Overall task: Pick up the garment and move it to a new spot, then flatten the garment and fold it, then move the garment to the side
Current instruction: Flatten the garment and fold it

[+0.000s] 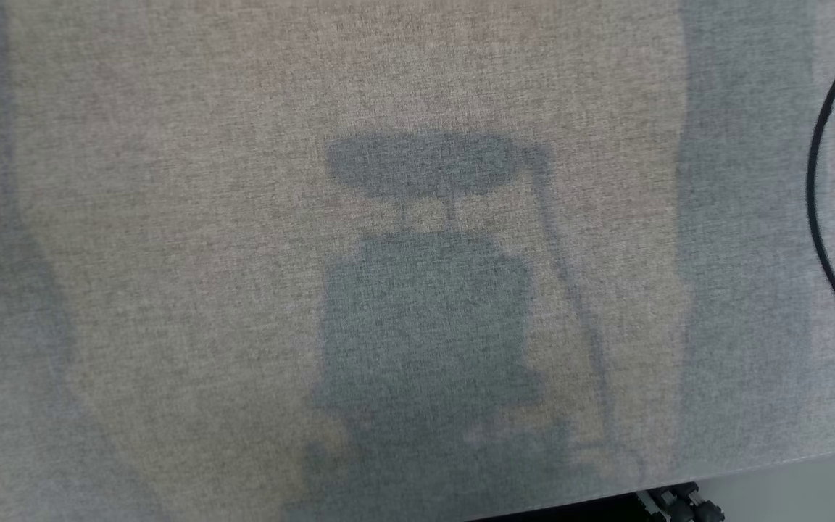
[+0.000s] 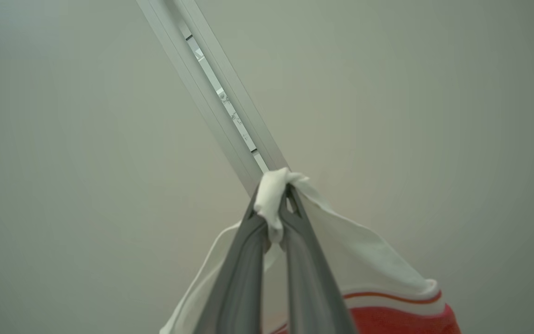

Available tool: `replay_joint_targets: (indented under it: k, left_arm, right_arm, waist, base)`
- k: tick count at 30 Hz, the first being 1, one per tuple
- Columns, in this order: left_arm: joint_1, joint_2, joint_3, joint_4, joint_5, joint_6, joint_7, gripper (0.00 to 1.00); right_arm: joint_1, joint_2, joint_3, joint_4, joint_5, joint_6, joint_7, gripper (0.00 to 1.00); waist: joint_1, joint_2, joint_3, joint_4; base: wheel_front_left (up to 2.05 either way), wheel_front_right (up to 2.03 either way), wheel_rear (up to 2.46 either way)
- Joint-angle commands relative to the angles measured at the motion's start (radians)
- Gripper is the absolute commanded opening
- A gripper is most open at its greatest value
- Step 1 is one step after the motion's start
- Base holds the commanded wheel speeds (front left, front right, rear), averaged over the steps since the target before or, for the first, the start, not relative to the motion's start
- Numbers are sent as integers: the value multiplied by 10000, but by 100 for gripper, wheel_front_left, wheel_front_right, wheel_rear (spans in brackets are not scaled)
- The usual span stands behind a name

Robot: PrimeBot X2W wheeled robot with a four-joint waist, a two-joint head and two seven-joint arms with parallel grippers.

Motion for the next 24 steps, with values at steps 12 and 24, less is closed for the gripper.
replay_joint_targets:
  k: [12,24]
  left_arm:
    - [2666,1033,-1865,35,-2397,-54,-454,0]
    - [7900,2250,-3628,-2523,-4116,-52,-474,0]
  right_arm:
    - [5037,-1538,2367,-3353,2909,4,219,0]
    - [11942,-3696,3460,-6473,3847,4,1029,0]
  waist:
    - [-2,0,52,-296]
    - [-2,0,-2744,-476]
  base:
    - [0,0,0]
    - [0,0,0]
